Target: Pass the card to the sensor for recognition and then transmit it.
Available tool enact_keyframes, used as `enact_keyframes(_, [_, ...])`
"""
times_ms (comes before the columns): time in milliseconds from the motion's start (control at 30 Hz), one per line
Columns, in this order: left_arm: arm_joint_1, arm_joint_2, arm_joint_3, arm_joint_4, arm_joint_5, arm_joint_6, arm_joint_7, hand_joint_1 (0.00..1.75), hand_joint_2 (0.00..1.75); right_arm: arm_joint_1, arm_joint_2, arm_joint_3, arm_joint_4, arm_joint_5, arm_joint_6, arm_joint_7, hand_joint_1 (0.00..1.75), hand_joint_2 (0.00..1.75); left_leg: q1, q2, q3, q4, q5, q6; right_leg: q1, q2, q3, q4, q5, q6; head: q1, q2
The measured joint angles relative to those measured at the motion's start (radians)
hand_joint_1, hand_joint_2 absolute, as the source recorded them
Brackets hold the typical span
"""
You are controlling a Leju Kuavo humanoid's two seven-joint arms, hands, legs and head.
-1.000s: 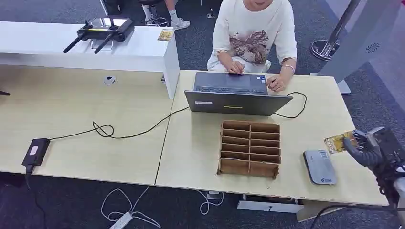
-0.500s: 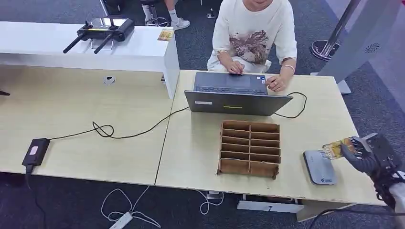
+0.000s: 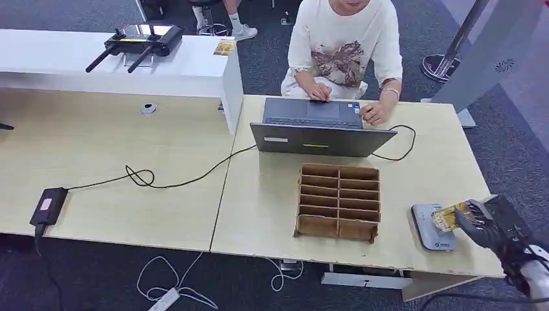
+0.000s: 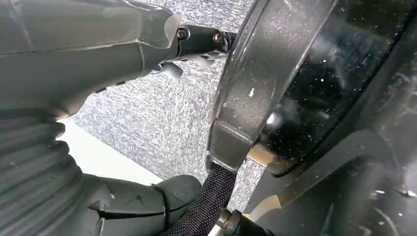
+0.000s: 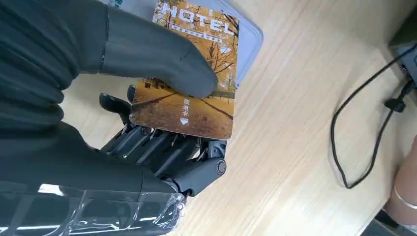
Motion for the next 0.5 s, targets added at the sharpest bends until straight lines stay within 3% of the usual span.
enact_keyframes(333, [0.0, 0.0, -0.002, 0.0, -0.001, 0.0, 0.0, 0.0, 1.75, 0.01, 0.026, 0.002, 0.01, 0.034, 0.015, 0.01, 1.75, 1.75, 0.0, 0.0, 0.0, 0.0, 0.0, 0.0, 0.0, 0.0, 0.0, 0.0, 0.0, 0.0, 0.0, 0.0])
enact_keyframes(500, [0.0, 0.0, -0.002, 0.0, 0.0, 0.0, 0.0, 0.0, 1.75, 0.008, 0.042, 0.007, 0.015, 0.082, -0.034, 0.024, 1.75, 1.75, 0.0, 0.0, 0.0, 0.0, 0.0, 0.0, 0.0, 0.0, 0.0, 0.0, 0.0, 0.0, 0.0, 0.0])
